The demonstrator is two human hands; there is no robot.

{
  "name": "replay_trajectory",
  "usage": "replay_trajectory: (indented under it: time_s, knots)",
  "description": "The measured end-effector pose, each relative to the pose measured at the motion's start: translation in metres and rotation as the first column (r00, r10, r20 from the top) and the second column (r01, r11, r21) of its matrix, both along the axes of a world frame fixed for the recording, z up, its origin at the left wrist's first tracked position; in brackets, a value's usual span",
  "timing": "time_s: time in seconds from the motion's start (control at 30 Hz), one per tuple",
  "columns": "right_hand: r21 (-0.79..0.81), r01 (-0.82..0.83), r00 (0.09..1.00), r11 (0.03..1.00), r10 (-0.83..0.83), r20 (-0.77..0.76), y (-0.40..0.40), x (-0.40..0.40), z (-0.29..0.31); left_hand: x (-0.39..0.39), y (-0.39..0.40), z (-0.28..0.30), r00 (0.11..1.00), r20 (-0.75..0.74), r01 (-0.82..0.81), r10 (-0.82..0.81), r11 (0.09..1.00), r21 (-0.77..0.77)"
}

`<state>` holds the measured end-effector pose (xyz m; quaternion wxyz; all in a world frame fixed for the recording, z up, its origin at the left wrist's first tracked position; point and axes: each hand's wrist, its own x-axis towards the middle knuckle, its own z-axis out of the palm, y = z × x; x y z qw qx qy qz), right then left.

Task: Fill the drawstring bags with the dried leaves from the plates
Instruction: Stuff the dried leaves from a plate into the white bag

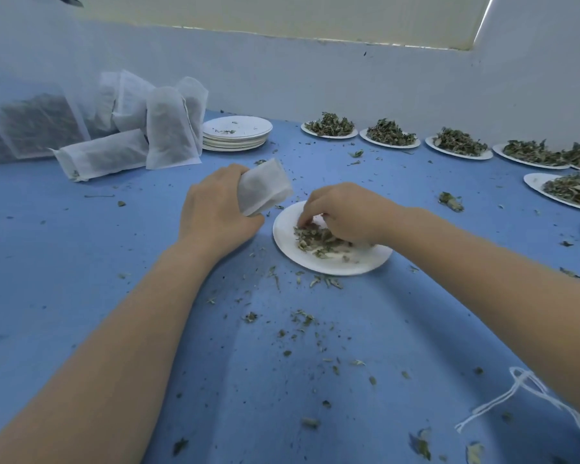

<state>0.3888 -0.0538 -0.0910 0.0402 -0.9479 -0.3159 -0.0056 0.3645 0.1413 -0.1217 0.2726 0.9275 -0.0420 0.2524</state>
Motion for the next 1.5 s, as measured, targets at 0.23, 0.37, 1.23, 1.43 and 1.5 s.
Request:
replay_trajectory:
  time_s: [0.23,0.37,1.23,1.43,1.5]
  knots:
    - [-0.052,0.285,0.956,0.957,-0.287,-0.051,-0.02,0.007,0.005,-0.002,-0.005,-0.002,0.999,-0.039,0.033,-0.03,0.998,0.062]
    - [0.015,0.198,0.975,0.98,-0.195,-0.101,-0.014,-0.003,-0.002,-0.003,-0.004,-0.001,0.998,-0.043,0.042,-0.04,0.998,0.048]
    - [0.244,0.082,0.991,0.966,-0.105,0.081,-0.016,-0.018,0.017,-0.005,-0.004,-0.003,0.996,-0.04,0.081,-0.078,0.993,0.081]
    - [0.469,0.062,0.997,0.881,-0.072,0.002,-0.01,-0.024,0.03,-0.007,-0.012,-0.003,0.993,-0.007,0.119,-0.119,0.987,0.105]
    - [0.417,0.038,0.998,0.908,-0.057,0.033,-0.005,-0.024,0.032,-0.008,-0.016,-0.002,0.991,0.004,0.135,-0.136,0.984,0.119]
